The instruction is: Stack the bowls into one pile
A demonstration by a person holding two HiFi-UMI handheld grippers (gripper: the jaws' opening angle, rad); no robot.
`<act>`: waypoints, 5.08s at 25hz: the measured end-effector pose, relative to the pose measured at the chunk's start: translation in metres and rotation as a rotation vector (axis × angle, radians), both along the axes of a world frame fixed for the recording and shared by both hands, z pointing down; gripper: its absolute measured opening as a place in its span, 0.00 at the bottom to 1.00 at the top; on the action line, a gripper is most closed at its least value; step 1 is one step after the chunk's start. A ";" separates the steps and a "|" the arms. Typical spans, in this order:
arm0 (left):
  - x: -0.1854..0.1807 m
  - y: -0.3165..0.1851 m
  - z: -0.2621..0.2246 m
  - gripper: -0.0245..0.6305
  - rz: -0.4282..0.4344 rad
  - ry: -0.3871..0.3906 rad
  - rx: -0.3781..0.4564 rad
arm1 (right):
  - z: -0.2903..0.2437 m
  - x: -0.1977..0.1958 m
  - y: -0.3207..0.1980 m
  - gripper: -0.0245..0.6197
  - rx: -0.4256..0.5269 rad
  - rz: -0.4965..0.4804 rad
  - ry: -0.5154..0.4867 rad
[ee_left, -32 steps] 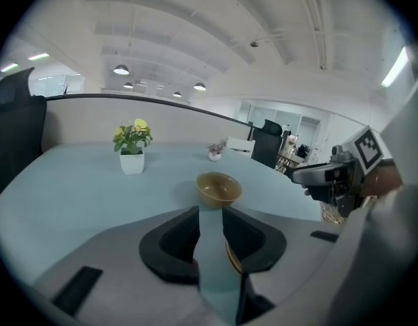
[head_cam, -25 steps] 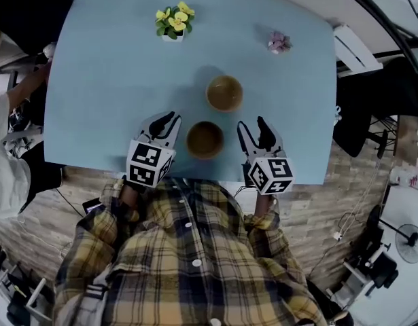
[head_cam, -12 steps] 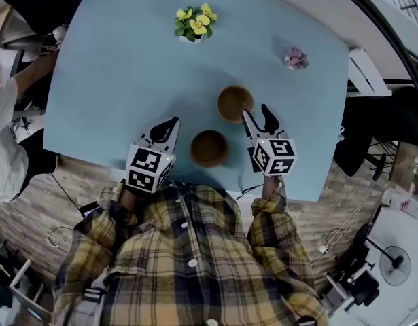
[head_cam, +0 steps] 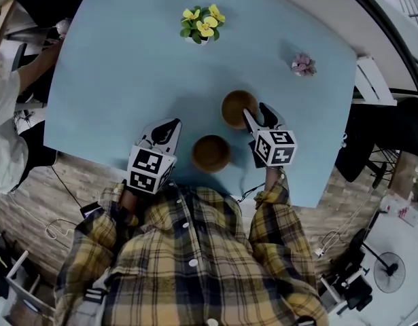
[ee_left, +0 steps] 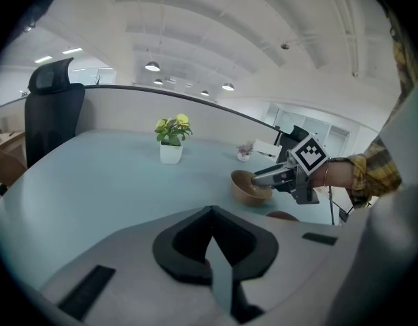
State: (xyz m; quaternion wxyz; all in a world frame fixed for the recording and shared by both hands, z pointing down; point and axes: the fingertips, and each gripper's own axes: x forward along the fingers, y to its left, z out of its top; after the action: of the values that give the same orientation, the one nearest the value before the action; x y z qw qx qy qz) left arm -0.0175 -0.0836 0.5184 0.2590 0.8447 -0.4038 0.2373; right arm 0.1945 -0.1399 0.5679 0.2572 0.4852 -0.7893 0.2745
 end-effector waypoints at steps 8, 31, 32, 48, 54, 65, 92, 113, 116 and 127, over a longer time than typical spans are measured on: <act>-0.002 -0.002 0.004 0.02 -0.007 0.000 -0.008 | 0.009 -0.004 -0.008 0.39 -0.024 -0.008 -0.019; -0.008 -0.002 0.004 0.02 -0.019 0.001 -0.005 | -0.001 0.005 -0.024 0.07 0.045 0.145 -0.199; -0.008 -0.002 0.003 0.02 -0.018 0.001 -0.004 | -0.002 0.005 -0.024 0.07 0.048 0.154 -0.214; -0.006 0.001 -0.018 0.02 0.004 0.000 0.064 | -0.060 -0.001 -0.004 0.07 0.188 0.145 -0.236; -0.005 0.012 -0.023 0.02 0.028 -0.001 0.079 | -0.072 -0.016 0.027 0.07 0.199 0.132 -0.256; 0.009 0.022 -0.022 0.02 0.083 0.005 0.084 | -0.067 -0.031 0.086 0.07 0.180 0.171 -0.294; 0.013 0.030 -0.005 0.02 0.106 0.005 0.038 | -0.027 -0.075 0.125 0.07 0.092 0.044 -0.179; 0.007 0.029 -0.014 0.02 0.078 0.017 0.076 | -0.048 -0.066 0.117 0.25 0.173 0.069 -0.173; 0.007 0.026 -0.022 0.02 0.075 0.028 0.099 | -0.065 -0.064 0.113 0.25 0.212 0.071 -0.163; 0.006 0.015 -0.077 0.02 0.047 0.082 0.231 | -0.141 -0.036 0.099 0.25 0.383 0.113 -0.088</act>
State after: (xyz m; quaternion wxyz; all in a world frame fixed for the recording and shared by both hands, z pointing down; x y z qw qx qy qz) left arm -0.0111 -0.0684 0.4411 0.1707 0.8871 -0.3975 0.1608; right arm 0.1581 -0.0413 0.4266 0.1099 0.5562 -0.8091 0.1543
